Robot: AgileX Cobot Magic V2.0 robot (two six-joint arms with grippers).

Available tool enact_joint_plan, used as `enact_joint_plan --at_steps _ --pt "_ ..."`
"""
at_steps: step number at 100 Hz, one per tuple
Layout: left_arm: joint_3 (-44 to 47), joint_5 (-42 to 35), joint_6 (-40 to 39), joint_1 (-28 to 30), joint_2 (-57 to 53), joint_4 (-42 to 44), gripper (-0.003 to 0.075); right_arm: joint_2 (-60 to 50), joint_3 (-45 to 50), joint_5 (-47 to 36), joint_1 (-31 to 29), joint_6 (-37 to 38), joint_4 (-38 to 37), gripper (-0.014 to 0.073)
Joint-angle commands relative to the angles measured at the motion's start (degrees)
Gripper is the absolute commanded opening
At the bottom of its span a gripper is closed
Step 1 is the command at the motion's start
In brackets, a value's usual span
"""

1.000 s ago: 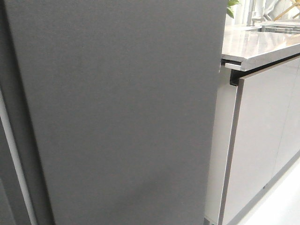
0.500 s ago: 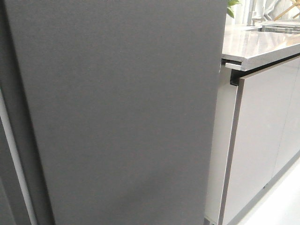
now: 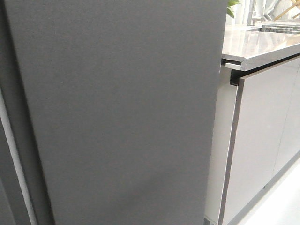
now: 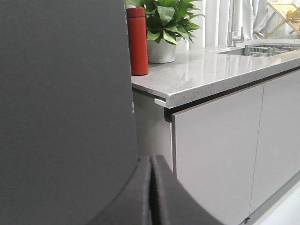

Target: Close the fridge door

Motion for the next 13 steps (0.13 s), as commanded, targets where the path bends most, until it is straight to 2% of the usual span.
enact_joint_plan --at_steps 1,13 --pt "1.6 -4.4 -0.2 -0.3 1.1 -0.1 -0.0021 -0.7 0.6 -4.0 0.1 0.0 -0.6 -0.0076" --pt "1.6 -4.4 -0.2 -0.3 1.1 -0.1 -0.0021 -0.7 0.6 -4.0 0.1 0.0 -0.6 -0.0076"
